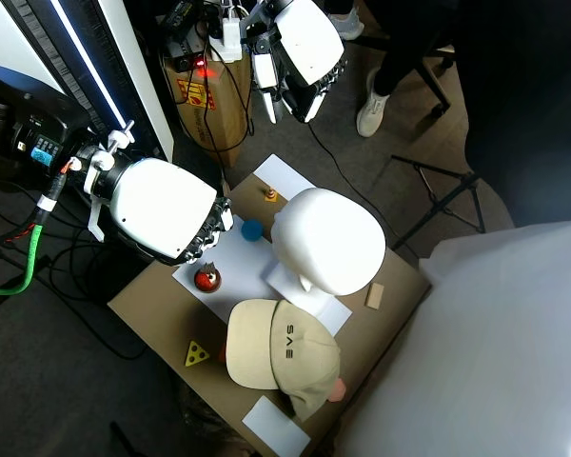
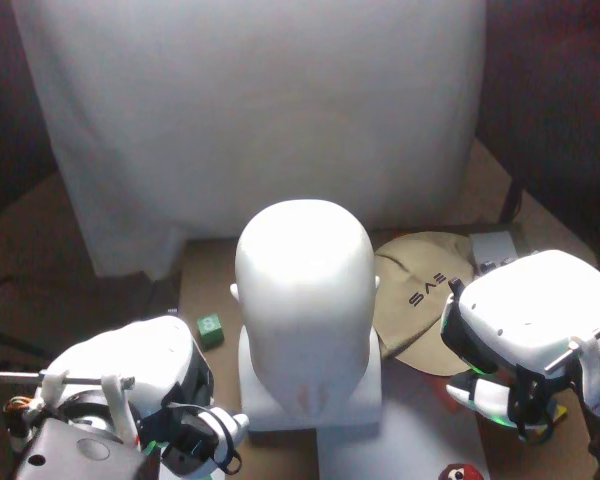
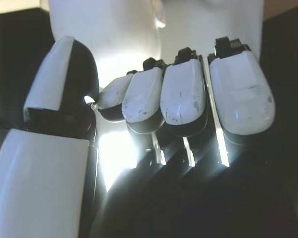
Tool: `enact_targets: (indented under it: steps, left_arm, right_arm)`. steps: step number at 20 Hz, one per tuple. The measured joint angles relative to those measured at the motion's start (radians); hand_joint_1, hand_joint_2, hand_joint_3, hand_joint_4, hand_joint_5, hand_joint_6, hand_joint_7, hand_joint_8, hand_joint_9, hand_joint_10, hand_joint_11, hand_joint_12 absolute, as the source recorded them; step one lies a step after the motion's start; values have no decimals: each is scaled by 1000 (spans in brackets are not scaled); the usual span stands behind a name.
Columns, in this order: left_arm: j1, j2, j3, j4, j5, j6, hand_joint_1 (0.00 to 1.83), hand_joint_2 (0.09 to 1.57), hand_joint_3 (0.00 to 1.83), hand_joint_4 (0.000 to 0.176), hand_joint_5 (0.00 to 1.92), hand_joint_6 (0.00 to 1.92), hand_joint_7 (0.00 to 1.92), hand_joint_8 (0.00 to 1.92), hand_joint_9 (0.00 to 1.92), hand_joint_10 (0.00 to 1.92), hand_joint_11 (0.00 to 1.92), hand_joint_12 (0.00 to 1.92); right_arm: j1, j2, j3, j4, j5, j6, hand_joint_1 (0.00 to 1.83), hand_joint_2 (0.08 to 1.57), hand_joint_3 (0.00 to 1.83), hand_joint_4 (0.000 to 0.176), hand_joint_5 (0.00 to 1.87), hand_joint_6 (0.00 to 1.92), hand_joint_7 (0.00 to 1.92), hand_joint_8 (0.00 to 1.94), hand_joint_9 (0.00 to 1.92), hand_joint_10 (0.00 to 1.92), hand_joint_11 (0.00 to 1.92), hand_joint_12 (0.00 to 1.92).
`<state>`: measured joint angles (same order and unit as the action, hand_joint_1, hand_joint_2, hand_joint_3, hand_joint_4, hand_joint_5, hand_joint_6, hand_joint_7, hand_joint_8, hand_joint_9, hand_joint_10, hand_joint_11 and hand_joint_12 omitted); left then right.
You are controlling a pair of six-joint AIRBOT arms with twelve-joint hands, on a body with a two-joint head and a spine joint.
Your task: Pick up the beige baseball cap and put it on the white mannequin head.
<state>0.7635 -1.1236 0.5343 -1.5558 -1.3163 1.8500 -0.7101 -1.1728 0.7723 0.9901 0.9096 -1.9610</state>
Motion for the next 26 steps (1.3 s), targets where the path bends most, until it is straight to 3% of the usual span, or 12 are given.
enact_targets:
  steps: [1,2,3,6,10,12,13,15,17,19,23,26]
  left_arm:
    - [0,5,-1,1,1,1,0,1007,133,0,9,24,0,28,0,27,0,283]
    - [0,7,-5,-3,1,2,0,1060,29,0,14,3,2,1,5,4,0,283]
    - [2,7,-8,-3,7,-3,0,1064,17,0,15,1,2,0,6,3,0,301]
    - [4,19,-14,27,19,-8,0,1073,6,0,15,0,2,0,15,3,0,345]
    - [55,19,-20,61,22,-66,0,1074,2,0,15,0,3,0,21,2,0,345]
    - [85,16,-19,117,12,-83,0,1073,1,0,15,0,4,0,21,1,0,298]
    - [126,-1,0,208,-4,-127,0,1073,1,0,15,0,3,0,21,1,0,296]
    - [176,-28,21,298,-16,-204,0,1074,1,0,15,0,3,0,21,1,0,295]
    - [204,-40,21,334,-32,-214,0,1074,1,0,15,0,4,0,21,1,0,296]
    - [239,-47,21,374,-72,-218,0,1074,1,0,15,0,4,0,21,1,0,295]
    - [303,-74,66,451,-124,-260,0,1075,1,0,19,1,5,0,22,1,0,314]
    - [337,-100,123,549,-140,-360,0,1075,1,0,19,1,5,0,22,1,0,314]
  right_arm:
    - [-2,0,0,0,3,-7,0,858,231,0,0,0,0,2,0,0,0,158]
    - [-5,-1,0,3,6,-6,0,933,77,0,0,0,0,0,0,0,0,141]
    - [-6,-4,0,13,4,-3,0,952,37,0,0,0,0,0,0,0,0,132]
    - [-6,-5,-6,-1,17,-4,0,958,24,0,0,0,0,0,0,0,0,129]
    - [-5,-5,-5,142,28,-9,0,961,16,0,0,0,9,2,0,0,0,150]
    - [-3,3,16,158,13,-17,39,993,27,0,0,0,12,2,0,0,0,155]
    - [-3,15,37,139,-11,-15,163,997,24,0,0,0,12,2,0,0,0,150]
    - [-36,23,101,8,-47,58,489,1012,23,0,0,0,16,3,0,0,0,127]
    - [-91,26,168,-127,-75,150,786,1064,27,0,20,4,58,9,12,3,0,163]
    - [-126,15,241,-182,-107,206,1058,1079,14,0,61,7,104,7,52,8,0,266]
    - [-161,-38,388,-281,-161,296,1194,1123,17,0,87,3,132,3,92,6,0,374]
    - [-181,-108,459,-391,-162,309,1197,1125,18,0,86,3,132,2,92,6,0,374]
